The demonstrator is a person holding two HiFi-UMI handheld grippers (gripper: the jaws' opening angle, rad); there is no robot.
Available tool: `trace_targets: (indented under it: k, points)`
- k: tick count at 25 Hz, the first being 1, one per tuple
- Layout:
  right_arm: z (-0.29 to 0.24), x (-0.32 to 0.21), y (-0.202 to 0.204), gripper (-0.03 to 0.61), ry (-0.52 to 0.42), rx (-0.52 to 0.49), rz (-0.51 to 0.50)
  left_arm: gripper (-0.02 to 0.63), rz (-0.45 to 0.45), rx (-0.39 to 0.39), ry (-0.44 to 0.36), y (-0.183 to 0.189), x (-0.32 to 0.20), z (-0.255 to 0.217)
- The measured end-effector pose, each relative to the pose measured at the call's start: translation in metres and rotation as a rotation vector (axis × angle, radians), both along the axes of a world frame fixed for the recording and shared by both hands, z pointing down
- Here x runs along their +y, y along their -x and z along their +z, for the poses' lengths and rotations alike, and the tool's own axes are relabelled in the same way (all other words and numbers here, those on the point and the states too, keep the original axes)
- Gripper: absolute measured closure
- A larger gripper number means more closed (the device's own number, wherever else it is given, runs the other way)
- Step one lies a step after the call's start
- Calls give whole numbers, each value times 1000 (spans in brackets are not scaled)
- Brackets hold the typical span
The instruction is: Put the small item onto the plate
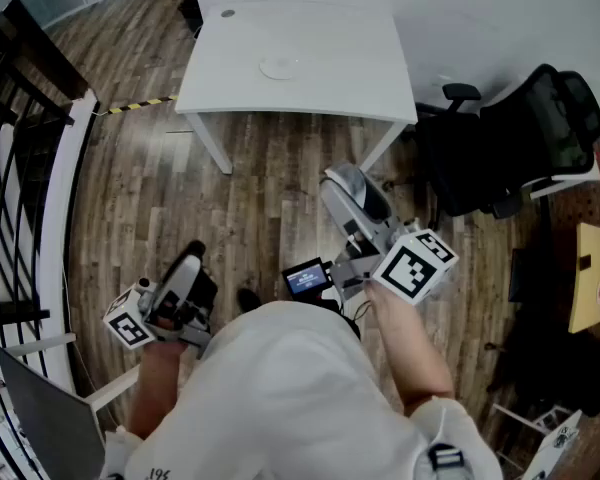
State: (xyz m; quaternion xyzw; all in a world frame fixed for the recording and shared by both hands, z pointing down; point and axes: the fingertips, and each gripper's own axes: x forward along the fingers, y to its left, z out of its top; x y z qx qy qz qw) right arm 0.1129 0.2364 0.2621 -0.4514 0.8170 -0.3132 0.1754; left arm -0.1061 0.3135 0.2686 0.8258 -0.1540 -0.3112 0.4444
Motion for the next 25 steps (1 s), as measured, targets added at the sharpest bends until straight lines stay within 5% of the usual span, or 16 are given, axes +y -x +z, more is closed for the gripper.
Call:
trace_targets:
  k: [12,25]
  points:
    - [11,-7,-34,262,-10,-5,19,500,39,-11,-43,-42,-5,2]
    - [15,-9,-23,262,-5,-13,-31,500,36,-22,-32,-46,-2,6]
